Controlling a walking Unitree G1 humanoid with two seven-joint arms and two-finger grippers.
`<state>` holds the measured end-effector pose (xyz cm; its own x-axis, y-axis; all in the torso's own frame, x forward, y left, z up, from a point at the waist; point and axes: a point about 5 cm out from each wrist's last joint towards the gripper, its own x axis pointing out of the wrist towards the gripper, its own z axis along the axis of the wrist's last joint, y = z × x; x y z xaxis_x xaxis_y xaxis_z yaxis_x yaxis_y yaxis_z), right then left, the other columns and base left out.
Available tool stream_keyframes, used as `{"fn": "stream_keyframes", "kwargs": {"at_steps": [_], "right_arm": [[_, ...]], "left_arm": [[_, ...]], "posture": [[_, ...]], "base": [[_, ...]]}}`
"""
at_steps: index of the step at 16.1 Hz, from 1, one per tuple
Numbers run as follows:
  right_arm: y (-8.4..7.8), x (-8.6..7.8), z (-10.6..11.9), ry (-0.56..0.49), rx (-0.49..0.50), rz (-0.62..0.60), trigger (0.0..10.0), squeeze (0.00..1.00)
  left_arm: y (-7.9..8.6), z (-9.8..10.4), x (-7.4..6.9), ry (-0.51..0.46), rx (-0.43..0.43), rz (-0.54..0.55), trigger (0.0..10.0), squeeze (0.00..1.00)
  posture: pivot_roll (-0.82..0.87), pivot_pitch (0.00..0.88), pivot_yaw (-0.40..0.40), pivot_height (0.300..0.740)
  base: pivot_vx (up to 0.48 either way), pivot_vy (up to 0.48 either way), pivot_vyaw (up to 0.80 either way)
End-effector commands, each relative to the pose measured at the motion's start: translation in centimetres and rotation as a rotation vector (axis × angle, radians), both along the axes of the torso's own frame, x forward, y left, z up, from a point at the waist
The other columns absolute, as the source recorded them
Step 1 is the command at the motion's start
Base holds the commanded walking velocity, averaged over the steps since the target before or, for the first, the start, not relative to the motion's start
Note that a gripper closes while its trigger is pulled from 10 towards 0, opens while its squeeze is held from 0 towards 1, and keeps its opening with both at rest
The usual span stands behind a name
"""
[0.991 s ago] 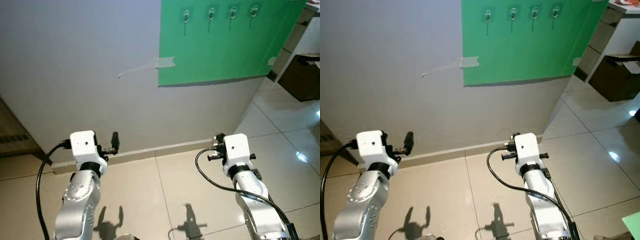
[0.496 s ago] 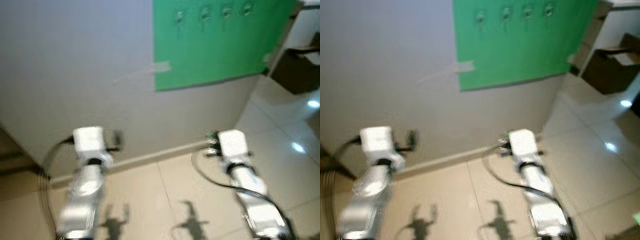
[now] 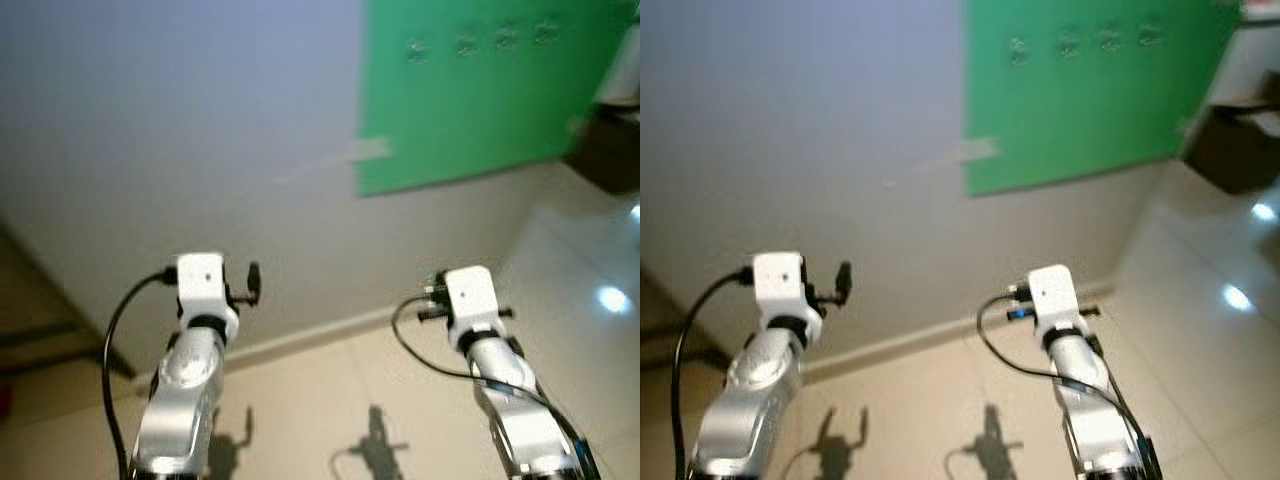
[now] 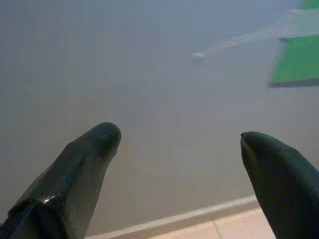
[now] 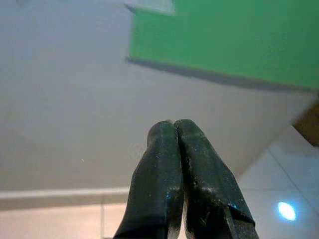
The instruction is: Hang keys on a hook
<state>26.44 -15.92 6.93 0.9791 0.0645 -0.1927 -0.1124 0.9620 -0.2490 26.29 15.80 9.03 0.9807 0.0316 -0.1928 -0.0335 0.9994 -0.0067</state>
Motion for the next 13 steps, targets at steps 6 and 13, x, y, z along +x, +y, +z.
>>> {"fn": "stream_keyframes", "kwargs": {"at_steps": [6,13], "right_arm": [[1.5,0.6,0.7,-0.027,0.015,0.055,0.0,0.0],[2.2,0.6,0.4,-0.017,0.02,0.078,0.0,0.0]], "left_arm": [[0.9,-0.1,0.2,0.02,0.057,0.043,10.0,0.0],[1.6,-0.5,0.0,0.044,0.069,0.083,10.0,0.0]], "posture": [[-0.12,0.0,0.029,0.74],[-0.1,0.0,0.022,0.74]], "base": [[0.0,-0.239,0.0],[0.0,-0.469,0.0]]}}
